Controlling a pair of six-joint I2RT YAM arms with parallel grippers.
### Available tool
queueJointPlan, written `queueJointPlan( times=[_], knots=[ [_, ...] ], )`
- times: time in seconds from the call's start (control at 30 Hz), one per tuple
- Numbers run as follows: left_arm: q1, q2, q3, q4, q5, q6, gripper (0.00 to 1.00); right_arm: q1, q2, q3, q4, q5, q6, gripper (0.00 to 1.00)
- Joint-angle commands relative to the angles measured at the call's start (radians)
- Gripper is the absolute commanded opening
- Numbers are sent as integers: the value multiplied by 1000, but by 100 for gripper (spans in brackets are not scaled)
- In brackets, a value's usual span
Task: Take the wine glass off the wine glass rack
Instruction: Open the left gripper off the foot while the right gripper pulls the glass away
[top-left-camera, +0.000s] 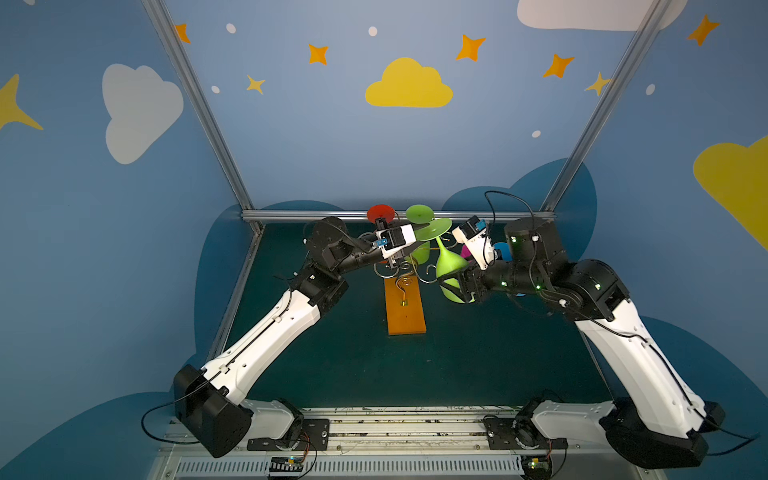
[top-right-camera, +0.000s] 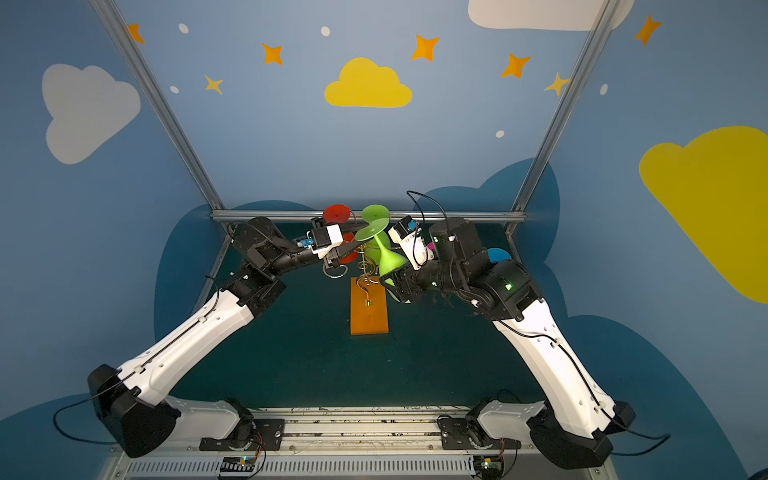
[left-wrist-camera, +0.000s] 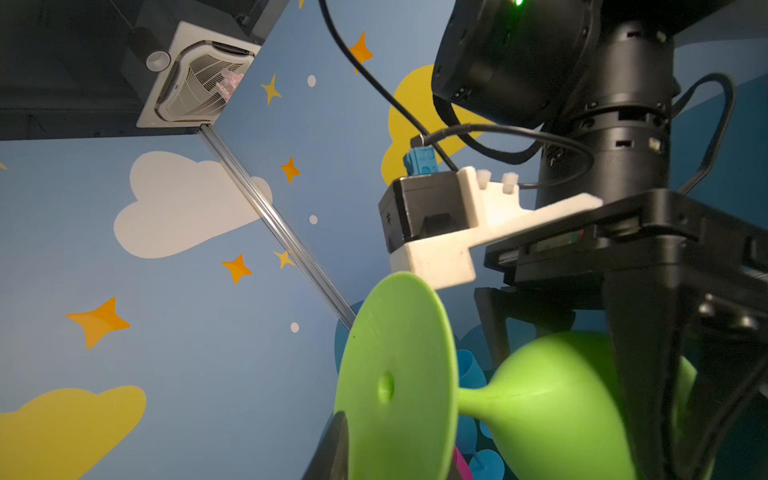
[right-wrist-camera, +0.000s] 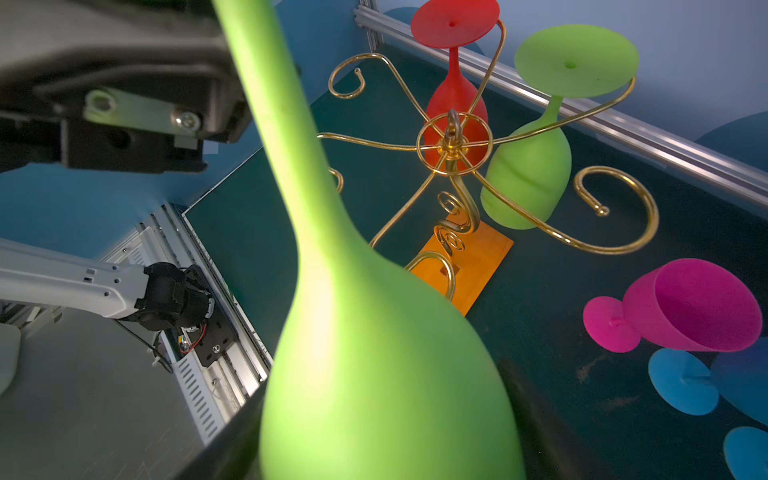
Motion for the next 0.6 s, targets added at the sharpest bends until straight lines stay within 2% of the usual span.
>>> queueJointPlan(
  times=[0.0, 0.1, 0.2, 0.37, 0.43, 0.57],
  knots=[
    [-3, 2, 13, 28, -21, 12, 21, 19, -5, 26, -10, -13, 8, 29],
    [-3, -1, 11, 41, -33, 11, 12, 25, -1, 25, -9, -17, 16, 33],
    [-4, -5, 5, 60, -58, -2, 3, 26, 0, 18, 0, -25, 23, 44],
    [-4, -27, -30, 98, -138, -67, 3, 27, -21, 0, 36, -40, 33, 73],
    [-4, -45, -46, 83, -186, -97, 3, 23, -47, -18, 78, -47, 37, 80],
    [-4, -81, -118, 137, -300, -237, 3, 12, -140, -97, 225, -58, 56, 85]
  ],
)
